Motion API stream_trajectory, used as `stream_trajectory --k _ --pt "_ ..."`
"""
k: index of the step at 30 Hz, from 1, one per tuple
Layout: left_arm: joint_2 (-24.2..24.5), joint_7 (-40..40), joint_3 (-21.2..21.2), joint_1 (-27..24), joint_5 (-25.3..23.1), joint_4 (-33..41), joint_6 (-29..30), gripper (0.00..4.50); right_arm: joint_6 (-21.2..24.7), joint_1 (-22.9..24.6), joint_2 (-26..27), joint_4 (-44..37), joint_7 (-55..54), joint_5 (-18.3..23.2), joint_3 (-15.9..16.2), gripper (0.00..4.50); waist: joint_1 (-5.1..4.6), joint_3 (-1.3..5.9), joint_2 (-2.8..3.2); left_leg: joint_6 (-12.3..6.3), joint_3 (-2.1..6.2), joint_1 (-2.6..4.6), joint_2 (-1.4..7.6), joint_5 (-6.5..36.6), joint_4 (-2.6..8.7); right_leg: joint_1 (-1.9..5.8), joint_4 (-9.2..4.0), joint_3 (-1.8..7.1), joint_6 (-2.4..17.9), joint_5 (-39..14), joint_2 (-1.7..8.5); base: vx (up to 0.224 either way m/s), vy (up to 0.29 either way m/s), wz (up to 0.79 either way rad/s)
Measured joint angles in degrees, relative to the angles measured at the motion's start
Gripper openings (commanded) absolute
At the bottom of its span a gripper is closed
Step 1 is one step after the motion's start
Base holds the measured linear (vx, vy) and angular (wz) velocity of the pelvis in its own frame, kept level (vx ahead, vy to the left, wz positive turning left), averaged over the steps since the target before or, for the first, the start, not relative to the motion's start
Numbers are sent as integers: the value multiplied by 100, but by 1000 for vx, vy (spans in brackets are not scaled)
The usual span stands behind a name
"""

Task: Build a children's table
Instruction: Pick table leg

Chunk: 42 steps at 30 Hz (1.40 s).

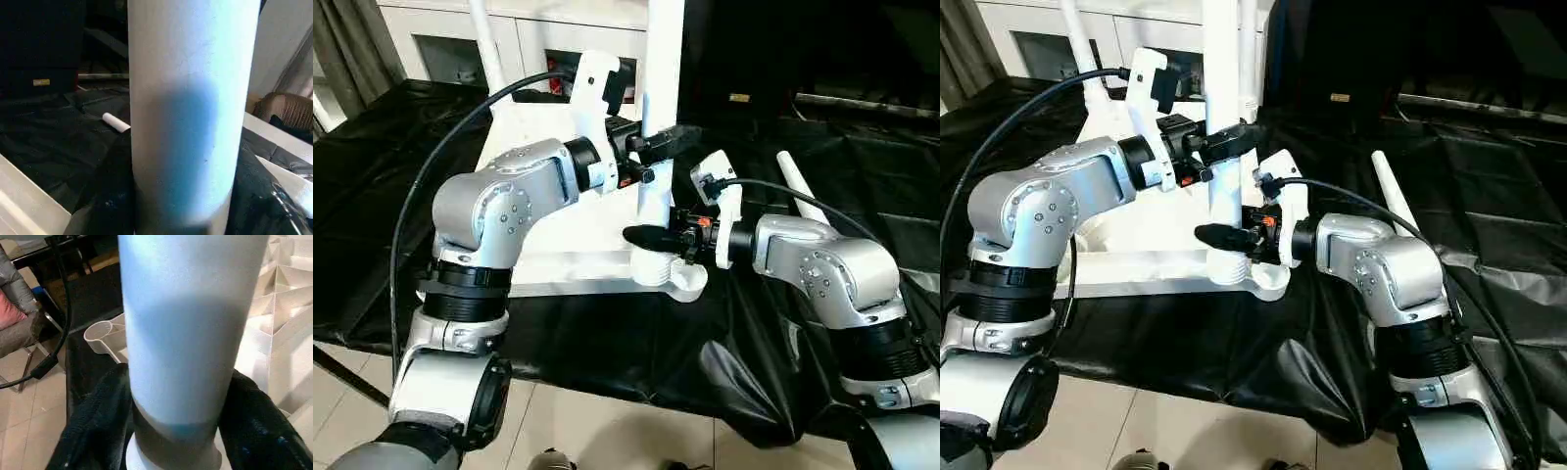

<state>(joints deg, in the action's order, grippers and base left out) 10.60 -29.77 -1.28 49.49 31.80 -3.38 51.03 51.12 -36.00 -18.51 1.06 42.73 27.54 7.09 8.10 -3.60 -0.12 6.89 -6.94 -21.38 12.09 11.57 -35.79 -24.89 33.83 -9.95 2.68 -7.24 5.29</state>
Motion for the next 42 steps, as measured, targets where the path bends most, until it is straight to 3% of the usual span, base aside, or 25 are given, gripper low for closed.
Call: stream_trajectory --k 5,6,9,17,21,26,28,30,31,32,34,36,39,42 --pt "-1 15 -3 0 0 0 0 184 -1 -1 2 22 -26 -1 0 205 0 0 0 0 0 0 0 0 0 0 0 0 0 0 0 0 0 0" --pt "-1 16 -3 0 0 0 0 219 -2 -1 2 22 -27 -1 0 195 0 0 0 0 0 0 0 0 0 0 0 0 0 0 0 0 0 0" --pt "-45 74 -76 0 32 -2 57 256 -4 -1 18 22 -43 -1 -4 192 0 0 0 0 0 0 0 0 0 0 1 0 0 0 0 0 0 0" --pt "-215 164 -355 -1 235 -1 92 304 -12 0 161 36 -237 -1 -126 191 0 0 0 0 0 0 0 0 0 0 1 0 0 0 0 0 0 0" --pt "-519 286 -674 -6 279 -15 -510 343 -131 -1 415 230 -535 22 -484 191 0 0 0 1 0 -1 0 -1 -1 1 0 0 0 0 0 0 0 0" --pt "-1130 568 -1592 -1 966 -176 -1193 346 -647 -267 951 592 -1354 202 -1289 189 -6 0 1 3 -1 2 0 -3 0 -1 4 -1 4 2 0 0 0 0" --pt "-1083 575 -1605 -24 919 -192 -1399 346 -889 -295 970 599 -1497 203 -1422 189 -3 1 1 3 0 3 0 -2 0 -1 4 -1 3 2 0 0 0 0" --pt "-761 394 -1349 -185 589 -107 -1663 346 -961 -270 884 603 -1535 92 -1387 189 -11 4 5 2 -1 5 0 -2 2 0 2 1 3 2 0 0 0 0" --pt "-421 231 -991 -339 257 -42 -1760 346 -1086 -211 773 602 -1534 -84 -1265 189 -11 6 5 1 -1 8 0 -2 6 3 3 1 3 2 0 0 0 0" --pt "159 -76 -315 -581 -294 -17 -1893 346 -1247 -99 550 618 -1535 -380 -1042 189 -6 10 6 3 -1 17 0 -2 14 6 4 4 2 2 0 0 0 0" --pt "933 -618 618 -949 -1064 -79 -2093 346 -1319 87 332 682 -1559 -720 -866 189 -12 11 7 6 -6 23 -3 -3 24 6 3 9 1 1 -1 0 0 0" --pt "1422 -1169 1310 -1298 -1664 -311 -2338 346 -1292 282 326 735 -1605 -795 -858 189 -14 10 6 8 -7 19 -3 -5 23 -3 1 11 1 1 -1 0 0 0" --pt "1809 -1946 2015 -1483 -2071 -490 -2711 346 -1317 348 334 712 -1599 -795 -787 189 -20 9 6 7 -11 21 -1 -7 22 -3 3 17 1 2 -1 0 0 0" --pt "1960 -2467 2152 -1519 -2149 -547 -2904 346 -1404 349 323 682 -1603 -796 -780 189 -27 9 6 8 -22 31 -3 -7 22 0 19 32 2 1 -1 0 0 0"
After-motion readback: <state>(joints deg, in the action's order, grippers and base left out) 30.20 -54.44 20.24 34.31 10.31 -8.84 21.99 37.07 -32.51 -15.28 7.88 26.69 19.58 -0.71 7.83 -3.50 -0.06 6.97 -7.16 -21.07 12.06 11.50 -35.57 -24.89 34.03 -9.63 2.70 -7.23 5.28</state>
